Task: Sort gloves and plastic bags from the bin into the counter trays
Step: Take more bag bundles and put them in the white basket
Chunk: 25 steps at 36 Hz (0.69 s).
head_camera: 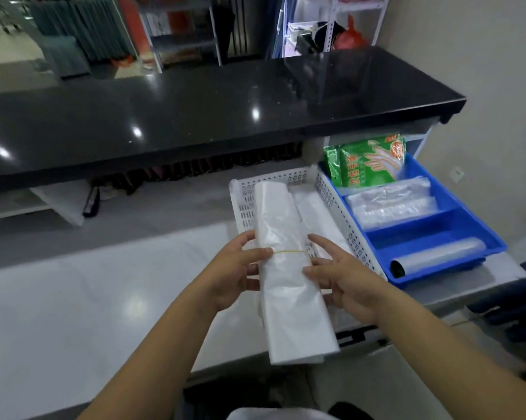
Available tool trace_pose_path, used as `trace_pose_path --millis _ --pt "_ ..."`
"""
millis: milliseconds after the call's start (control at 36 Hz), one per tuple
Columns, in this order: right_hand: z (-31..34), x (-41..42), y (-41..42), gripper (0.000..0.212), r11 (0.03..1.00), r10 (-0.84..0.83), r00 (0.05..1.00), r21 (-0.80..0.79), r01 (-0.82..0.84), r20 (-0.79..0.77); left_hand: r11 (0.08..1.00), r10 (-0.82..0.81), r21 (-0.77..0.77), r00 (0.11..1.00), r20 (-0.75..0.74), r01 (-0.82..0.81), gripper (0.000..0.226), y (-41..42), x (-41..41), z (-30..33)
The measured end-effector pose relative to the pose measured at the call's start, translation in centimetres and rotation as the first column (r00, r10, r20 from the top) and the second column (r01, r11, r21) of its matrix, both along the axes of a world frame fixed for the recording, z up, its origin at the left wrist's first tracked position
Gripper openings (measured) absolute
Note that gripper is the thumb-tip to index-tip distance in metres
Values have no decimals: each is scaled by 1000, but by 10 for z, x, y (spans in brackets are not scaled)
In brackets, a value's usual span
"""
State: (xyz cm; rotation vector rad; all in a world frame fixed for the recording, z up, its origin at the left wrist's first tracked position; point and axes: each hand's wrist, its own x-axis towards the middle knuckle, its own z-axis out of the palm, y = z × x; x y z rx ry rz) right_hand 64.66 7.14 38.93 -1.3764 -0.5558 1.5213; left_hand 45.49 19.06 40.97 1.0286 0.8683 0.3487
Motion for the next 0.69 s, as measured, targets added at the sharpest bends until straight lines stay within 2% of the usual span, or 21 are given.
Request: trace_pose_path --millis 139,250,306,361,417,500,556,611,639,694 --pt "-7 14 29 48 998 27 996 -53 -32 -84 999 -40 6 997 -61 40 33 27 17 -7" --pt "-12 26 65 47 998 37 998 -40 -40 -60 996 27 88 996 -89 -19 35 53 23 -5" --pt "-13 29 82 52 996 73 997 -47 -72 17 986 75 160 991 -112 -56 42 62 20 -7" --pt "-17 27 95 61 988 129 973 -109 -109 189 957 146 279 962 -230 -79 50 68 15 -14" --pt "-25 20 101 67 969 210 896 -204 -137 392 939 209 336 901 -380 -76 67 69 8 -24" --pt "-38 5 104 74 943 325 707 -274 -189 628 977 150 203 887 -437 -65 78 60 1 -42" --pt "-43 -2 105 69 929 370 581 -280 -242 725 989 132 120 910 -393 -92 72 53 -1 -53" --pt "-46 -7 106 64 905 415 442 -308 -294 795 987 154 98 927 -343 -128 57 48 0 -59" --pt "-47 -8 105 64 899 420 401 -314 -304 814 985 168 102 932 -322 -142 47 46 1 -61" --pt "-48 -10 104 69 897 418 384 -309 -315 823 980 188 121 936 -298 -159 38 43 4 -64"
